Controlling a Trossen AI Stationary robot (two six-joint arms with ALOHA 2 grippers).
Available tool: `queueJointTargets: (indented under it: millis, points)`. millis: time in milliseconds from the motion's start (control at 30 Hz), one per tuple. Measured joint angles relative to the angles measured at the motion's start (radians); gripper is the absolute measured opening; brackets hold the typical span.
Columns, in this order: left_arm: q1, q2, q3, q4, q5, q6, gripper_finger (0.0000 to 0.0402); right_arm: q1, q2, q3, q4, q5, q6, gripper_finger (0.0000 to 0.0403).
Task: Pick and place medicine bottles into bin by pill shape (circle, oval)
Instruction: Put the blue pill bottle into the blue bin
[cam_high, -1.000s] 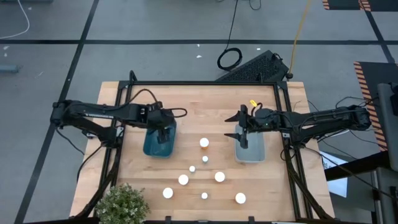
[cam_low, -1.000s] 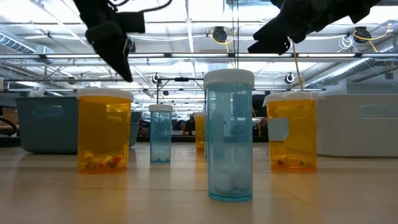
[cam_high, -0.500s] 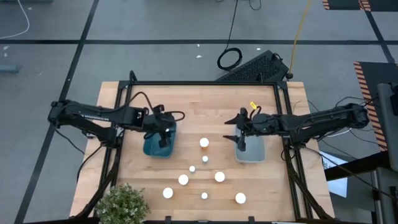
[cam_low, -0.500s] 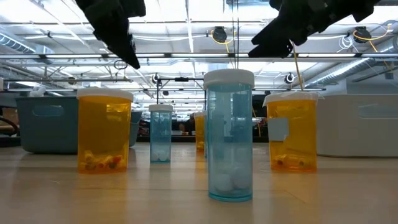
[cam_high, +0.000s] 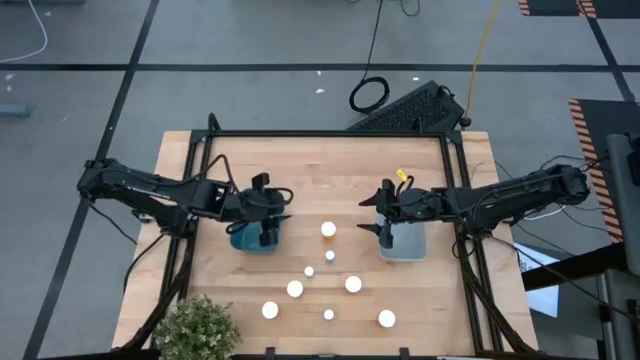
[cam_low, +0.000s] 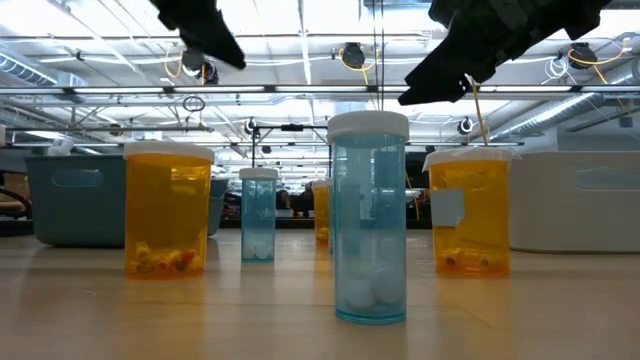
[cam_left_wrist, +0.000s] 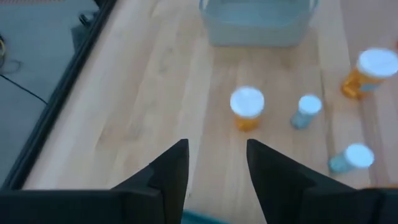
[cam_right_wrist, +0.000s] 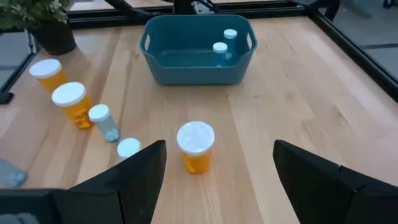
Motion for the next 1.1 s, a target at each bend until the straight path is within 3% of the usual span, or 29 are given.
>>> queueJointTargets:
  millis: [267, 467, 800, 1100]
  points:
    - [-0.061, 0.11, 0.109, -0.007, -0.021, 0.063, 0.016, 0.0, -0.001, 0.058, -0.035, -0.002, -0.077, 0.0288]
    - [-0.064, 0.219, 0.202, -0.029, -0.011, 0.075, 0.0193, -0.01, -0.001, 0.076, -0.126, -0.003, -0.114, 0.0288]
    - [-0.145, 0.354, 0.314, -0.14, 0.037, 0.018, 0.0247, -0.015, -0.001, 0.076, -0.128, -0.003, -0.1, 0.0288]
    - [-0.212, 0.438, 0.473, -0.23, 0.033, 0.014, 0.0246, -0.012, -0.001, 0.077, -0.116, -0.004, -0.097, 0.0288]
